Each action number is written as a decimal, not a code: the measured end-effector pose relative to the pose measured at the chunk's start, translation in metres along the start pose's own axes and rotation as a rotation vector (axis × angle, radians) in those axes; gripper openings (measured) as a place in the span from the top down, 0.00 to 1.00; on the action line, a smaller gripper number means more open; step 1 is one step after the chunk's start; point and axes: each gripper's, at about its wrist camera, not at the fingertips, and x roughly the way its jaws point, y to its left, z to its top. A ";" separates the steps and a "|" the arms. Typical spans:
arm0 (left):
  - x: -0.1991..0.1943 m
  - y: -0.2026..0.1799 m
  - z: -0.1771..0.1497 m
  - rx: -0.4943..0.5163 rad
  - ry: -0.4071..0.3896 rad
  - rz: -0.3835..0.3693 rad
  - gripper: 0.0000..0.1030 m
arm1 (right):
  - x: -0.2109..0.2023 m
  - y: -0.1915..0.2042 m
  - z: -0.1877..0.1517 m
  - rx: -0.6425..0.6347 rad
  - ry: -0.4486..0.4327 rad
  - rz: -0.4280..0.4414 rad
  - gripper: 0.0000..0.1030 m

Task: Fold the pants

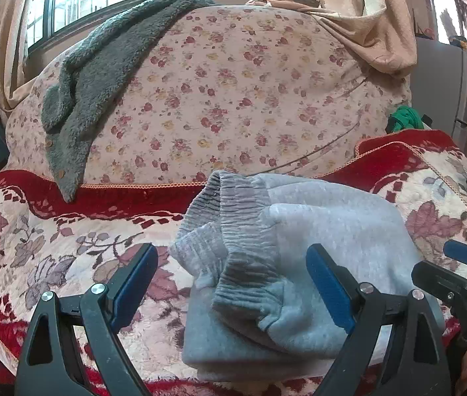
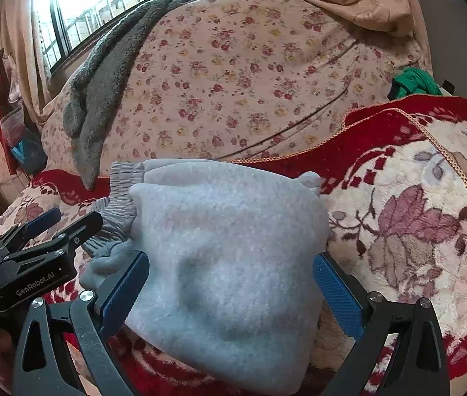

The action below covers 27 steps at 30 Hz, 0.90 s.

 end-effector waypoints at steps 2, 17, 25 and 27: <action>0.001 -0.002 0.000 0.002 0.004 -0.005 0.12 | 0.000 -0.001 0.000 0.002 0.001 -0.003 0.01; -0.001 -0.012 0.002 0.008 0.001 -0.015 0.12 | -0.006 0.000 0.001 -0.012 -0.009 -0.010 0.01; -0.003 -0.013 0.002 0.003 0.003 -0.021 0.12 | -0.006 0.000 0.001 -0.014 -0.009 -0.011 0.01; -0.002 -0.012 0.002 0.005 0.004 -0.021 0.12 | -0.006 0.001 0.001 -0.013 -0.007 -0.013 0.01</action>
